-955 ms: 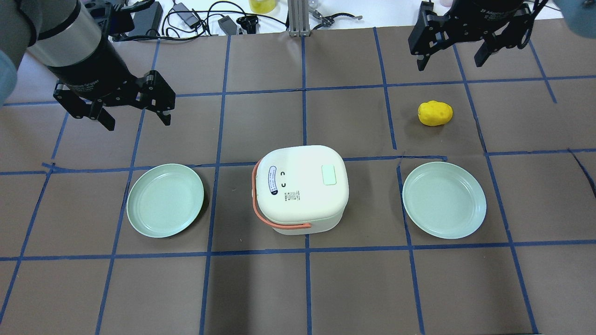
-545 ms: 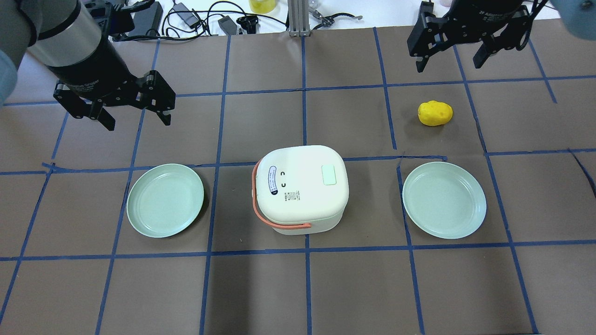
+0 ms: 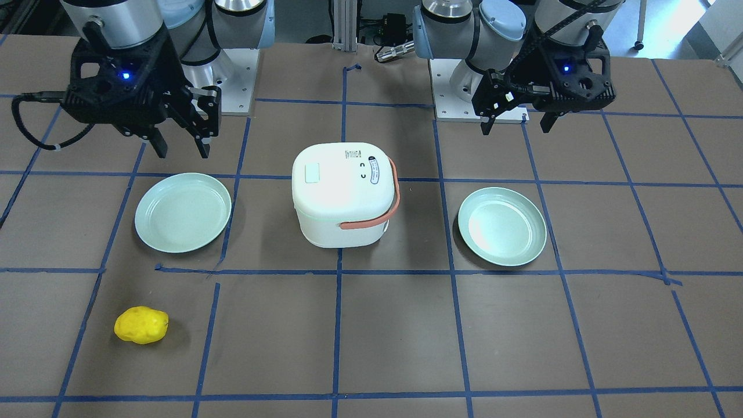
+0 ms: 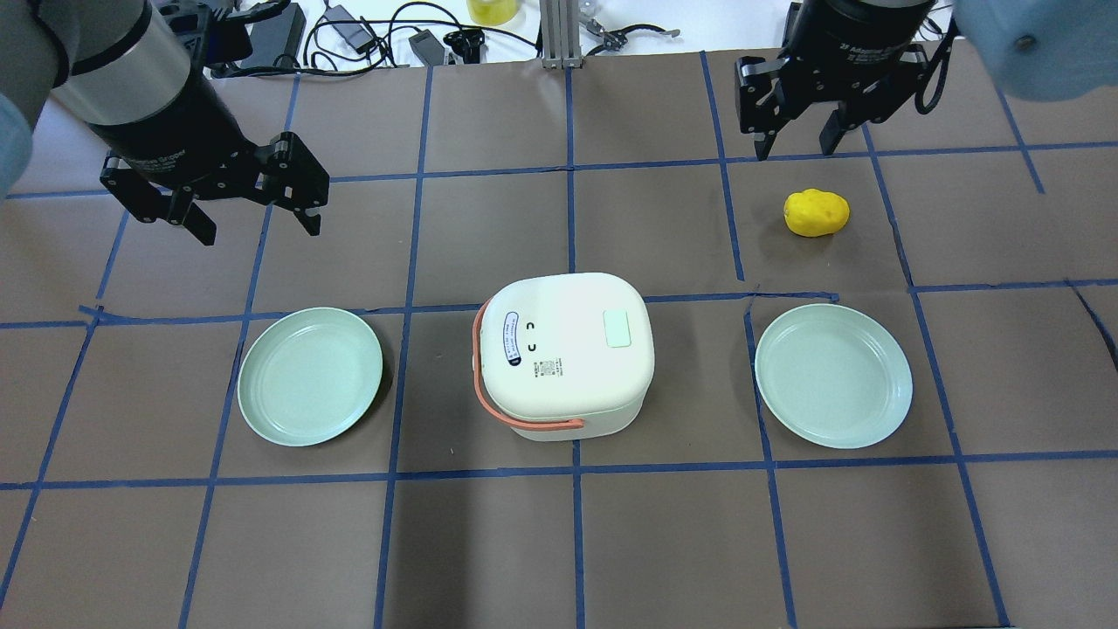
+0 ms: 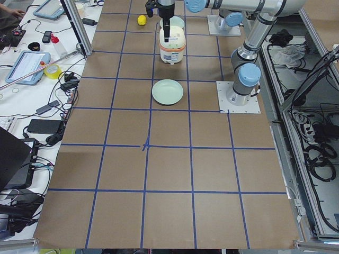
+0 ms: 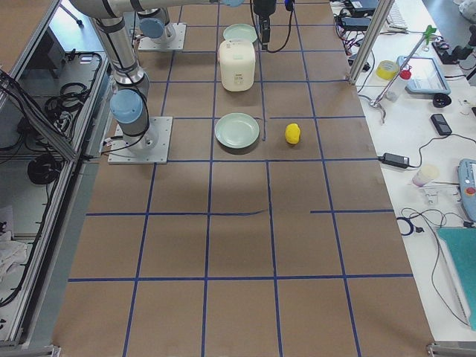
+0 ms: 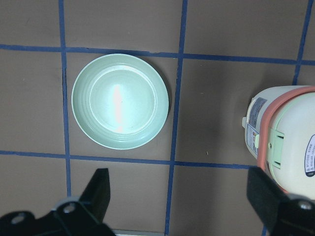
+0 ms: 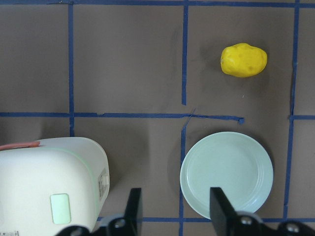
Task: Press rice cooker button
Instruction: 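Move the right gripper over the rice cooker's green lid button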
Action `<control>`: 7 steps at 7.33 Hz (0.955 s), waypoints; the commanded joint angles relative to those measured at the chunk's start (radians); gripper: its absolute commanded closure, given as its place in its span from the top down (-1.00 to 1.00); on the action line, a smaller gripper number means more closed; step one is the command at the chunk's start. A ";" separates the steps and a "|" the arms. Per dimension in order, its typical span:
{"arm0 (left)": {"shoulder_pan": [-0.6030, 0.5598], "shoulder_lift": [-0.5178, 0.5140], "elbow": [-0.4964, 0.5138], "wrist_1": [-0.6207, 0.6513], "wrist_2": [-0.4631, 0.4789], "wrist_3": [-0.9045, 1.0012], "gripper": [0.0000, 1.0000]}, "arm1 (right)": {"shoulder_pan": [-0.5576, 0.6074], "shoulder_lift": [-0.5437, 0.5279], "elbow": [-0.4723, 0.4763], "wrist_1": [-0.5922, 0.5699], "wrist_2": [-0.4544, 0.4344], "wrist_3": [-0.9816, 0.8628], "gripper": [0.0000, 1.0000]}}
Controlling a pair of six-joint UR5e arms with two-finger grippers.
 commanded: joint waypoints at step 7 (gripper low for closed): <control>0.000 0.000 0.000 0.000 0.000 -0.001 1.00 | 0.256 0.010 0.185 -0.083 0.003 0.276 -1.00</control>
